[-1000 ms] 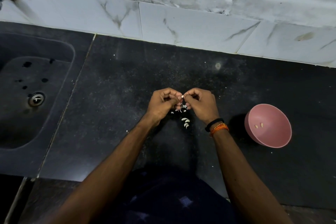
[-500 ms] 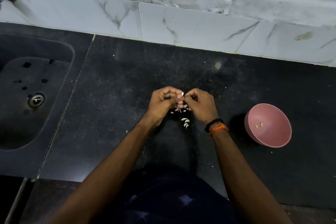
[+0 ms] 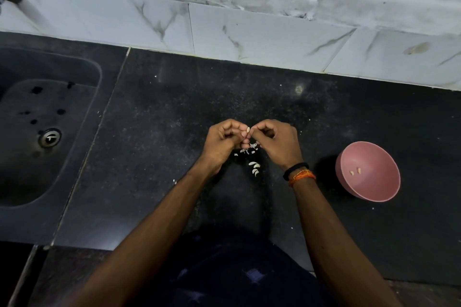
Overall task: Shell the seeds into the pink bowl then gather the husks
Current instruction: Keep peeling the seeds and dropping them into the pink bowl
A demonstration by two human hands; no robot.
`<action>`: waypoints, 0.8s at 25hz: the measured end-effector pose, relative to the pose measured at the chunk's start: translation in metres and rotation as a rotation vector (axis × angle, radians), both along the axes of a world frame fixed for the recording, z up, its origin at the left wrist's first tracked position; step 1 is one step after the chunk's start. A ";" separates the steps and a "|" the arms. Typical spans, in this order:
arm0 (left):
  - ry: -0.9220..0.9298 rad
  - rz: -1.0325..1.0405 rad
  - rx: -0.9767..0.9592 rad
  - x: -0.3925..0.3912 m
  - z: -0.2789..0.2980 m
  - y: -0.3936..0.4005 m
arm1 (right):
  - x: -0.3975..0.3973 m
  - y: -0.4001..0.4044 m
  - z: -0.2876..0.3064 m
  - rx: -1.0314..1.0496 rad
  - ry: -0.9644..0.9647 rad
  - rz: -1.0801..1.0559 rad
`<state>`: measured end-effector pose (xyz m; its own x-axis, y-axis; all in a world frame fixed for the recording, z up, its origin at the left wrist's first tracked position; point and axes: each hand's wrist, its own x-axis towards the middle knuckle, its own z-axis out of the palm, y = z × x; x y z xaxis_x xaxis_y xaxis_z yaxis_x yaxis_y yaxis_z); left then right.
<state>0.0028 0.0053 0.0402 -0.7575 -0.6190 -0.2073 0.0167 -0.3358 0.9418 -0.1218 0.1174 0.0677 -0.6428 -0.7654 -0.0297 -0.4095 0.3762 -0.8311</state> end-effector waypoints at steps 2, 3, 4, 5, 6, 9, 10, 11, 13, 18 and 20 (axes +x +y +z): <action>-0.010 -0.014 -0.012 0.000 -0.001 -0.001 | 0.000 -0.001 0.001 -0.008 0.016 0.001; -0.018 -0.018 -0.017 0.000 -0.001 -0.002 | 0.000 -0.001 0.001 -0.012 0.018 0.003; -0.027 -0.017 -0.020 0.000 -0.001 -0.002 | 0.000 -0.001 0.001 -0.014 0.018 0.004; -0.034 -0.014 -0.019 0.000 -0.002 -0.003 | 0.001 -0.001 0.001 -0.016 0.020 0.006; -0.038 -0.009 -0.013 0.000 -0.002 -0.003 | 0.001 -0.001 0.001 -0.018 0.022 0.009; -0.036 0.009 0.010 0.000 -0.003 -0.003 | 0.002 -0.001 -0.001 -0.016 0.016 0.012; -0.024 0.012 0.017 0.000 -0.003 -0.004 | 0.002 -0.001 -0.001 -0.013 0.010 0.013; -0.009 0.014 0.028 0.001 -0.003 -0.004 | 0.002 -0.001 -0.002 -0.011 0.004 0.014; 0.011 0.017 0.057 0.001 -0.002 -0.004 | 0.002 0.000 -0.003 -0.026 -0.014 0.018; -0.001 0.022 0.094 -0.001 -0.001 -0.005 | 0.004 0.001 -0.003 -0.071 -0.050 0.029; -0.001 0.021 0.087 -0.001 0.000 -0.005 | 0.003 0.002 -0.003 -0.073 -0.017 0.038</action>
<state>0.0017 0.0002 0.0402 -0.7444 -0.6144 -0.2615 0.0236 -0.4156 0.9093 -0.1190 0.1190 0.0649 -0.6129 -0.7900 0.0160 -0.4080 0.2990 -0.8626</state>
